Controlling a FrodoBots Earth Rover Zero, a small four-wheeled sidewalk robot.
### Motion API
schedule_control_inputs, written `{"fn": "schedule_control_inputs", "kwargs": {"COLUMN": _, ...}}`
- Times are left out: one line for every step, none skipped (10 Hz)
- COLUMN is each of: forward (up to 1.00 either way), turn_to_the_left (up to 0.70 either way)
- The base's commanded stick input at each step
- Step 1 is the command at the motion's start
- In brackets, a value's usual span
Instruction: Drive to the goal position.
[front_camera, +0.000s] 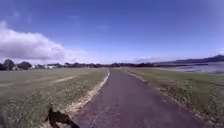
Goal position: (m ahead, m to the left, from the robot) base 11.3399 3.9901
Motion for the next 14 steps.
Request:
{"fn": "schedule_control_inputs", "kwargs": {"forward": 0.7, "turn_to_the_left": -0.06}}
{"fn": "schedule_control_inputs", "kwargs": {"forward": 0.7, "turn_to_the_left": 0.0}}
{"fn": "schedule_control_inputs", "kwargs": {"forward": 0.7, "turn_to_the_left": 0.0}}
{"fn": "schedule_control_inputs", "kwargs": {"forward": 0.7, "turn_to_the_left": 0.0}}
{"fn": "schedule_control_inputs", "kwargs": {"forward": 0.7, "turn_to_the_left": 0.0}}
{"fn": "schedule_control_inputs", "kwargs": {"forward": 0.7, "turn_to_the_left": 0.0}}
{"fn": "schedule_control_inputs", "kwargs": {"forward": 0.7, "turn_to_the_left": 0.0}}
{"fn": "schedule_control_inputs", "kwargs": {"forward": 0.7, "turn_to_the_left": 0.0}}
{"fn": "schedule_control_inputs", "kwargs": {"forward": 0.7, "turn_to_the_left": 0.0}}
{"fn": "schedule_control_inputs", "kwargs": {"forward": 0.7, "turn_to_the_left": 0.0}}
{"fn": "schedule_control_inputs", "kwargs": {"forward": 0.7, "turn_to_the_left": 0.0}}
{"fn": "schedule_control_inputs", "kwargs": {"forward": 0.7, "turn_to_the_left": 0.0}}
{"fn": "schedule_control_inputs", "kwargs": {"forward": 0.7, "turn_to_the_left": 0.0}}
{"fn": "schedule_control_inputs", "kwargs": {"forward": 0.7, "turn_to_the_left": 0.0}}
